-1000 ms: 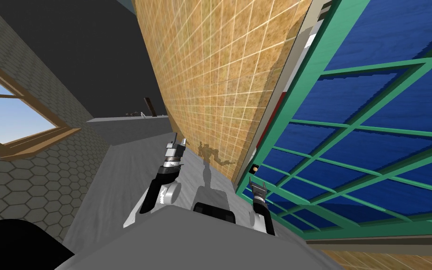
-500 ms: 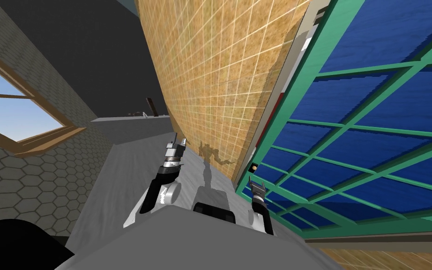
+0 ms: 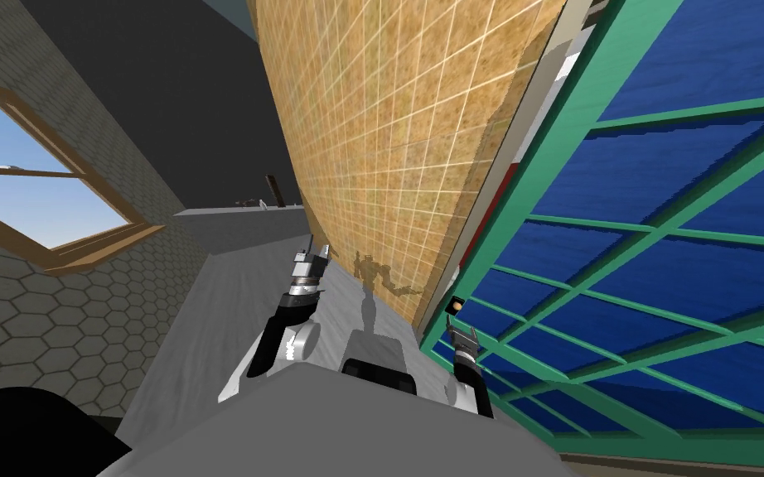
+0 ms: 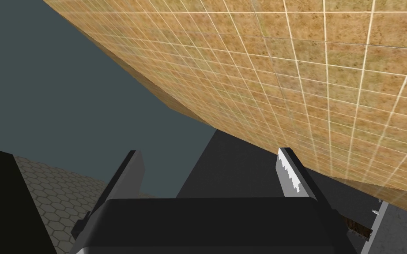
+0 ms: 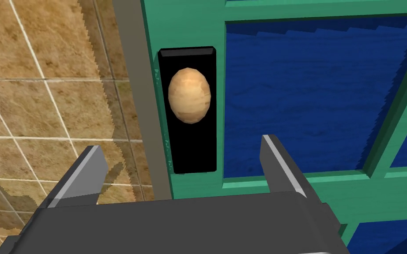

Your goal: Pull the door open

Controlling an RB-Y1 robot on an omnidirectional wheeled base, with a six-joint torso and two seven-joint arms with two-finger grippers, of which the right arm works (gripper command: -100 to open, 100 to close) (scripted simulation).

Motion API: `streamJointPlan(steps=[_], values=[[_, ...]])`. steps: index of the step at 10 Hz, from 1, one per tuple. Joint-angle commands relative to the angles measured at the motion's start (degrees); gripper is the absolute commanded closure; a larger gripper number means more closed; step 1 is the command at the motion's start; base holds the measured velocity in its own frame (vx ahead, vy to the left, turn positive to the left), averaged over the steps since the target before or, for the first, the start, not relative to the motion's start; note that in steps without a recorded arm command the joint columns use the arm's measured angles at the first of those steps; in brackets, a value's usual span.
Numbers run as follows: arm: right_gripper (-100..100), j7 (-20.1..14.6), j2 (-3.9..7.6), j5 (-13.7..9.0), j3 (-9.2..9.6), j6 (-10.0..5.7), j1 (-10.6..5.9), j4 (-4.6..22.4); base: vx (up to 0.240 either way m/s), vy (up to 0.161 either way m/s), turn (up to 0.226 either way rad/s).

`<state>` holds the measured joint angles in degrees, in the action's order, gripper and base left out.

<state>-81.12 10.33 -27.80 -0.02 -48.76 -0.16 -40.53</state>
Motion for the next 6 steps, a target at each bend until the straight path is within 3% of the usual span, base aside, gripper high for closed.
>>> streamJointPlan(steps=[1,2,3,4,5,6], values=[[-100,-1.2,1.21,-0.3,-0.34,-0.08,1.01,-0.4,0.207,-0.007,0.095],[-100,-2.2,2.17,-0.6,-0.52,-0.33,1.41,-0.1,0.216,-0.029,0.095],[-100,-2.2,2.17,-0.6,-0.52,-0.33,1.41,-0.1,0.144,-0.016,0.031],[-100,-4.0,3.86,-0.9,-0.84,-0.77,2.10,0.4,0.162,-0.017,0.101],[-100,-4.0,3.86,-0.9,-0.84,-0.77,2.10,0.4,0.149,-0.030,0.056],[-100,-5.1,4.95,-1.2,-1.04,-1.06,2.55,0.7,0.168,-0.008,0.059]])
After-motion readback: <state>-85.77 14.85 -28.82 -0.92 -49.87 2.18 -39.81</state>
